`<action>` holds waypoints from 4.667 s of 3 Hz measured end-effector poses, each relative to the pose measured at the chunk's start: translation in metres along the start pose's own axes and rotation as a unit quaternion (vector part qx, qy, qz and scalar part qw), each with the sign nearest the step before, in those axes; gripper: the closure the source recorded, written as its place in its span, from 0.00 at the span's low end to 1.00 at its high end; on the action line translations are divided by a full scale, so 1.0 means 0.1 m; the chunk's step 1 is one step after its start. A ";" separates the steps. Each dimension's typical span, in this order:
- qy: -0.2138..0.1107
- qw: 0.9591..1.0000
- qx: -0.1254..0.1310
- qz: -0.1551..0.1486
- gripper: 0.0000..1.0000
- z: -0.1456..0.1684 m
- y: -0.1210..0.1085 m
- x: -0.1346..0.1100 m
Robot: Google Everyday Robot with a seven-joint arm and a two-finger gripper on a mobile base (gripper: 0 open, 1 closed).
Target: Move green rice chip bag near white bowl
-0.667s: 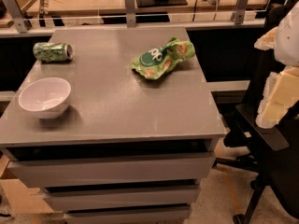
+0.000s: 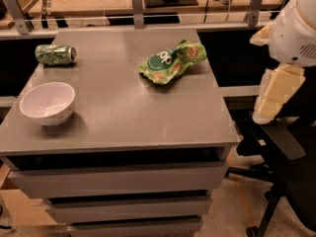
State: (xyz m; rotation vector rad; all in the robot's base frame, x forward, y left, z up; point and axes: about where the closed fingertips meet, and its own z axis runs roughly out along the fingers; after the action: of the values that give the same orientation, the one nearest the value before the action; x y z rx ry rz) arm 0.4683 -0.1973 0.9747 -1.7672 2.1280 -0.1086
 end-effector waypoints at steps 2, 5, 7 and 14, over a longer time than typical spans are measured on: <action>-0.126 0.986 0.062 -0.092 0.00 0.83 -0.83 -1.03; -0.179 0.967 0.117 -0.139 0.00 1.21 -1.27 -1.51; -0.151 0.953 0.146 -0.217 0.00 1.60 -1.54 -1.56; -0.128 0.952 0.094 -0.261 0.83 1.90 -1.65 -1.55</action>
Offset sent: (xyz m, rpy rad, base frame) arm 0.1744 0.1381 -0.0365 0.2544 -0.3269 0.2933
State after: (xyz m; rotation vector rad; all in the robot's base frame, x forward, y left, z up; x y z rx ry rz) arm 0.7069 -0.0498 0.8817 -2.0526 1.3867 -0.2001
